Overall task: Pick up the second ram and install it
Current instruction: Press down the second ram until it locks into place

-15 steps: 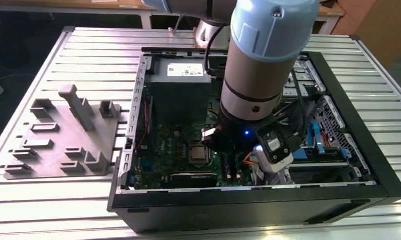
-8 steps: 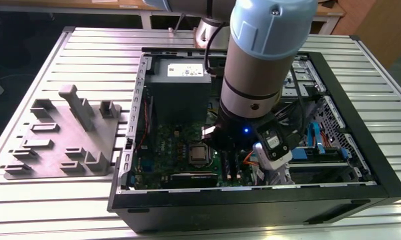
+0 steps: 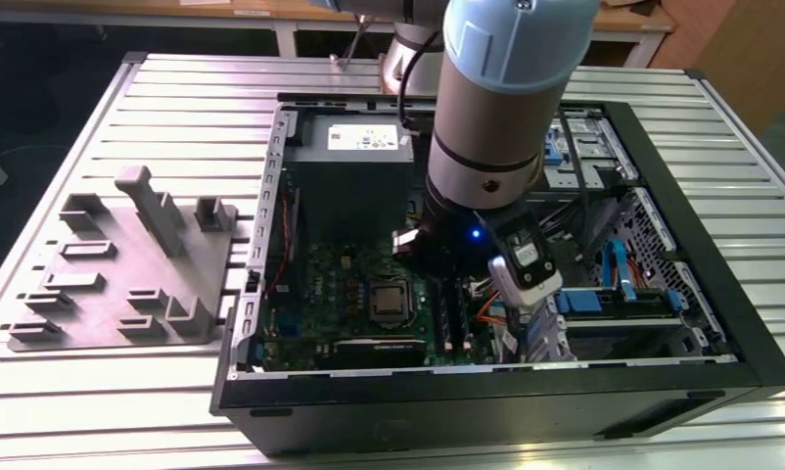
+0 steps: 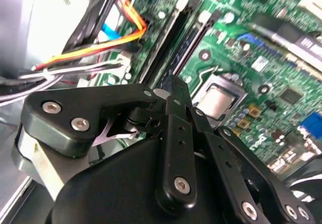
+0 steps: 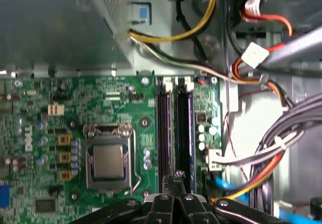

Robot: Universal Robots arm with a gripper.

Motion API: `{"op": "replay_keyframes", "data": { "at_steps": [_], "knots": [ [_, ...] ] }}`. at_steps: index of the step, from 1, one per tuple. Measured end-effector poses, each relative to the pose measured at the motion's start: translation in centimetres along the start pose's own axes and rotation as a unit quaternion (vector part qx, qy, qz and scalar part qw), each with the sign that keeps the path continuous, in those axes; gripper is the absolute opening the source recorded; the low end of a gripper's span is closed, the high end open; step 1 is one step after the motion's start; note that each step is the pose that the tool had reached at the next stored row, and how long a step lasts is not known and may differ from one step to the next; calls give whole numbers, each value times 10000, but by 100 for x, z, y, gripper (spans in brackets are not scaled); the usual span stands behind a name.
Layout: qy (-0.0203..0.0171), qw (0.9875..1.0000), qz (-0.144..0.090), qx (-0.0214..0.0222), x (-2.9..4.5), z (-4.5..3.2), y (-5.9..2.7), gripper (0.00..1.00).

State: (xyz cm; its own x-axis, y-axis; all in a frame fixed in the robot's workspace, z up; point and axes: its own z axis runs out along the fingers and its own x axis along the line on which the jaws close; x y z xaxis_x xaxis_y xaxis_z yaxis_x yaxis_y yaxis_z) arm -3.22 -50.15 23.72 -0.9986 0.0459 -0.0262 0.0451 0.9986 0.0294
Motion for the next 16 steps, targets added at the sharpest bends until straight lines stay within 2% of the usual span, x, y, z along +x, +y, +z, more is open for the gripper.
{"op": "replay_keyframes", "data": {
  "at_steps": [3,5,9,16],
  "knots": [
    [0,10000,0,0,5,6,71,7],
    [1,10000,-1,2,13,4,189,7],
    [0,10000,0,1,11,-65,192,7],
    [0,10000,0,0,11,-74,192,7]
  ]
}}
